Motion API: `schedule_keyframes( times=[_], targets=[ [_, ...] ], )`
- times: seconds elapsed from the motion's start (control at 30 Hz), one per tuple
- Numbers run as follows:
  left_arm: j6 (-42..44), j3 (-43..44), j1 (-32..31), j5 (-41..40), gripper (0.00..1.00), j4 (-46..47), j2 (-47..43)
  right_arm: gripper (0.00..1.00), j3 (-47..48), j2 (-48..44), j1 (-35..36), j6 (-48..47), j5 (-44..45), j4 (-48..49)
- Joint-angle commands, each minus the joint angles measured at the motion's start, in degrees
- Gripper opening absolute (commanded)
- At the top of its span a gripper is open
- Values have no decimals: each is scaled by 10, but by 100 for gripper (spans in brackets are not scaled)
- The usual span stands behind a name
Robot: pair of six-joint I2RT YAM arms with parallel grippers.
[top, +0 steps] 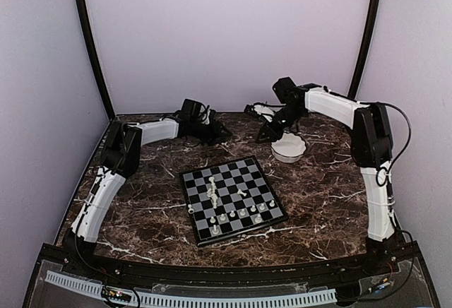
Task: Set up the chess pieces on the board
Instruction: Move the pawn to the center of the board, then pick up the pawn from the center of the board.
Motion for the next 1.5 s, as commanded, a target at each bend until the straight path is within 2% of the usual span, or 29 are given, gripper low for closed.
schedule_keyframes(
  times=[0.0,0.13,0.33,0.53,0.67,0.9,1.23,1.33,1.47],
  targets=[
    [-17,-27,-8,21,45,25,-21,31,38,24,11,-4,-13,8],
    [-24,-24,-3,4,47,23,-48,31,65,55,32,43,-17,31],
    [-19,-48,21,-63,53,19,-114,31,92,92,69,114,-9,81],
    [-30,-170,51,-129,56,47,-214,34,128,134,97,184,33,131],
    [-34,-254,62,-140,56,61,-280,34,149,162,110,250,70,176],
    [-22,-354,63,-158,56,58,-368,30,198,214,123,350,148,247],
    [-31,-428,64,-129,56,69,-413,30,240,252,127,416,103,275],
    [-24,-430,64,-141,56,52,-395,30,226,224,124,421,88,278],
    [7,-395,55,-166,50,10,-348,30,197,169,112,422,67,267]
  ],
)
